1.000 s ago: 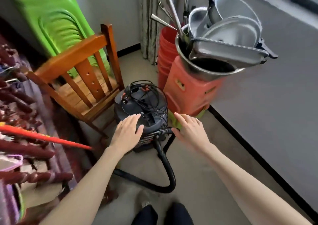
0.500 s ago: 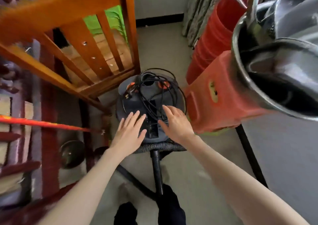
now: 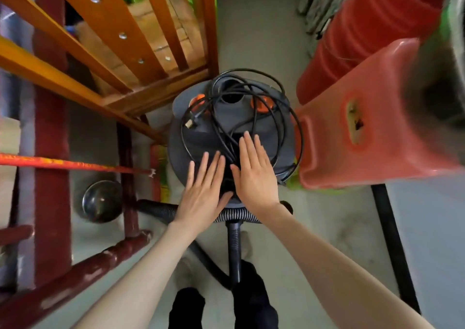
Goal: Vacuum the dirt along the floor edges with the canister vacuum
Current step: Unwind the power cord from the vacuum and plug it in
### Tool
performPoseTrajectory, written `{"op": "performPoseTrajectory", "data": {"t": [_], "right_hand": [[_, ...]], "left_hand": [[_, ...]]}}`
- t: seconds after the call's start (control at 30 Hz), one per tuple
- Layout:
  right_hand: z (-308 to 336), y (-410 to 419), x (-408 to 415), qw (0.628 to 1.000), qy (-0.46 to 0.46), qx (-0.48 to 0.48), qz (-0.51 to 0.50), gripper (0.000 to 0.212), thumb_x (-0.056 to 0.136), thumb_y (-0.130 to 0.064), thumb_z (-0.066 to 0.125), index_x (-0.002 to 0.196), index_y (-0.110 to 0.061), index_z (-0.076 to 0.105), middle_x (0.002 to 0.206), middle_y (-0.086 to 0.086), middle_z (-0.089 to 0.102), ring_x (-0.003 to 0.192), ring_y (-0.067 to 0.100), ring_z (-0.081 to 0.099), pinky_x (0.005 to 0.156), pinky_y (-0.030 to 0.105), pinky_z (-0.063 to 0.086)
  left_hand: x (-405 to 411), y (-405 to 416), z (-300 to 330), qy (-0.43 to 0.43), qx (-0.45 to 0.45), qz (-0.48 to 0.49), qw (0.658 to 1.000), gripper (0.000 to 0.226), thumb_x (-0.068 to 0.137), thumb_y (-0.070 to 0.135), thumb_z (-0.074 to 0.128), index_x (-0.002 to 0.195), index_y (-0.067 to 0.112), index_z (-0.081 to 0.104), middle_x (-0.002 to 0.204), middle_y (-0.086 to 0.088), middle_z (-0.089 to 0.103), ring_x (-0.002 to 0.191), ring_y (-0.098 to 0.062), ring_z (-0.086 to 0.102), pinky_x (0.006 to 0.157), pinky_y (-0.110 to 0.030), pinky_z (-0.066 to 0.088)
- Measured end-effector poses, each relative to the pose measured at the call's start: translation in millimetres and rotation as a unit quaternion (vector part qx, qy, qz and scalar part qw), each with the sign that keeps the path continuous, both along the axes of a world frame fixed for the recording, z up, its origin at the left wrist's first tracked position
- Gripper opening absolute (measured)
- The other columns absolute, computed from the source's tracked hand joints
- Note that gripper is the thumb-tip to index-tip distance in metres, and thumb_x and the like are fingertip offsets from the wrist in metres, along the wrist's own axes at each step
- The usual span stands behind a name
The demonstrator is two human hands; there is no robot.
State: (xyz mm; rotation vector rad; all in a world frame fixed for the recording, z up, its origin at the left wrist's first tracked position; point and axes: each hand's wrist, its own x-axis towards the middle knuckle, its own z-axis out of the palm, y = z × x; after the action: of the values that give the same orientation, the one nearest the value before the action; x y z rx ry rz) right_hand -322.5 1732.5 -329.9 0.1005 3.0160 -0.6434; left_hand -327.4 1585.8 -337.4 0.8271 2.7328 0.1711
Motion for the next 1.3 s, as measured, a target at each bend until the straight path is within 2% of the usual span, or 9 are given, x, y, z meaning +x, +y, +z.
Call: {"op": "performPoseTrajectory", "data": {"t": [0.17, 0.3, 0.4, 0.5, 0.6, 0.67, 0.87, 1.07, 1.3], "right_hand": [[-5, 0, 11, 1.000, -0.010, -0.020, 0.001, 0.055, 0.096, -0.026, 0.035, 0.138, 0.007, 0.045, 0.136, 0.020, 0.055, 0.131, 0.042, 0.046, 0.106, 0.050, 0.041], [-2, -3, 15, 0.998, -0.029, -0.053, -0.028, 0.052, 0.097, -0.020, 0.044, 0.143, 0.005, 0.039, 0.139, 0.020, 0.053, 0.133, 0.043, 0.044, 0.104, 0.051, 0.042], [2, -12, 16, 0.996, -0.047, -0.061, -0.053, 0.054, 0.095, -0.011, 0.053, 0.145, 0.004, 0.037, 0.141, 0.019, 0.052, 0.126, 0.045, 0.048, 0.104, 0.053, 0.042], [6, -18, 22, 0.996, -0.033, -0.041, -0.067, 0.054, 0.093, -0.019, 0.054, 0.141, 0.003, 0.044, 0.135, 0.016, 0.058, 0.119, 0.047, 0.051, 0.101, 0.054, 0.043], [15, -18, 26, 0.996, 0.017, 0.060, -0.059, 0.051, 0.093, -0.037, 0.045, 0.128, -0.004, 0.061, 0.127, 0.013, 0.064, 0.123, 0.042, 0.053, 0.100, 0.056, 0.041], [20, -11, 23, 0.991, 0.045, 0.122, -0.039, 0.053, 0.094, -0.039, 0.039, 0.129, -0.007, 0.061, 0.136, 0.016, 0.057, 0.131, 0.040, 0.048, 0.106, 0.058, 0.035], [14, 1, -7, 0.989, -0.084, 0.118, 0.042, 0.063, 0.104, -0.046, 0.027, 0.155, -0.014, 0.011, 0.164, 0.003, 0.008, 0.151, 0.020, -0.002, 0.121, 0.038, -0.003], [4, -7, 13, 0.995, -0.037, 0.096, -0.003, 0.060, 0.102, -0.046, 0.030, 0.150, -0.012, 0.032, 0.158, 0.006, 0.028, 0.149, 0.023, 0.016, 0.121, 0.039, 0.006], [6, -24, 62, 0.993, -0.045, 0.102, -0.028, 0.077, 0.092, -0.055, 0.008, 0.149, -0.011, 0.036, 0.157, 0.006, 0.033, 0.148, 0.024, 0.020, 0.120, 0.041, 0.008]], "left_hand": [[5, 3, -2, -0.015, 0.040, 0.015, 0.999, 0.070, 0.088, 0.035, 0.039, 0.145, 0.001, 0.016, 0.151, -0.018, 0.030, 0.141, -0.036, 0.024, 0.111, -0.054, 0.023], [6, 6, -1, -0.013, 0.072, 0.025, 0.997, 0.081, 0.078, 0.019, 0.070, 0.143, -0.006, 0.028, 0.148, -0.021, 0.035, 0.138, -0.039, 0.029, 0.110, -0.054, 0.021], [9, 4, 0, -0.022, 0.089, 0.027, 0.995, 0.081, 0.080, 0.015, 0.069, 0.145, -0.005, 0.026, 0.151, -0.019, 0.030, 0.141, -0.037, 0.023, 0.112, -0.051, 0.014], [10, -2, -3, -0.024, 0.101, 0.020, 0.994, 0.080, 0.082, 0.015, 0.066, 0.146, -0.003, 0.022, 0.153, -0.018, 0.026, 0.143, -0.036, 0.019, 0.114, -0.047, 0.008], [14, -10, -7, -0.008, 0.111, 0.011, 0.994, 0.080, 0.078, 0.014, 0.069, 0.145, -0.004, 0.028, 0.150, -0.018, 0.032, 0.140, -0.039, 0.025, 0.112, -0.050, 0.014], [17, -15, -9, 0.003, 0.121, 0.004, 0.993, 0.080, 0.077, 0.014, 0.070, 0.144, -0.003, 0.030, 0.149, -0.018, 0.036, 0.138, -0.039, 0.029, 0.111, -0.051, 0.017], [33, -20, -13, -0.009, 0.140, 0.016, 0.990, 0.079, 0.086, 0.019, 0.059, 0.150, 0.006, 0.016, 0.156, -0.007, 0.021, 0.146, -0.030, 0.012, 0.116, -0.040, 0.003], [52, -26, -14, -0.005, 0.135, 0.013, 0.991, 0.081, 0.079, 0.016, 0.066, 0.147, 0.002, 0.026, 0.152, -0.012, 0.032, 0.142, -0.035, 0.024, 0.113, -0.046, 0.009], [92, -45, -14, -0.019, 0.146, -0.021, 0.989, 0.082, 0.076, 0.017, 0.070, 0.145, 0.000, 0.029, 0.148, -0.015, 0.039, 0.140, -0.035, 0.029, 0.112, -0.048, 0.013]]}}
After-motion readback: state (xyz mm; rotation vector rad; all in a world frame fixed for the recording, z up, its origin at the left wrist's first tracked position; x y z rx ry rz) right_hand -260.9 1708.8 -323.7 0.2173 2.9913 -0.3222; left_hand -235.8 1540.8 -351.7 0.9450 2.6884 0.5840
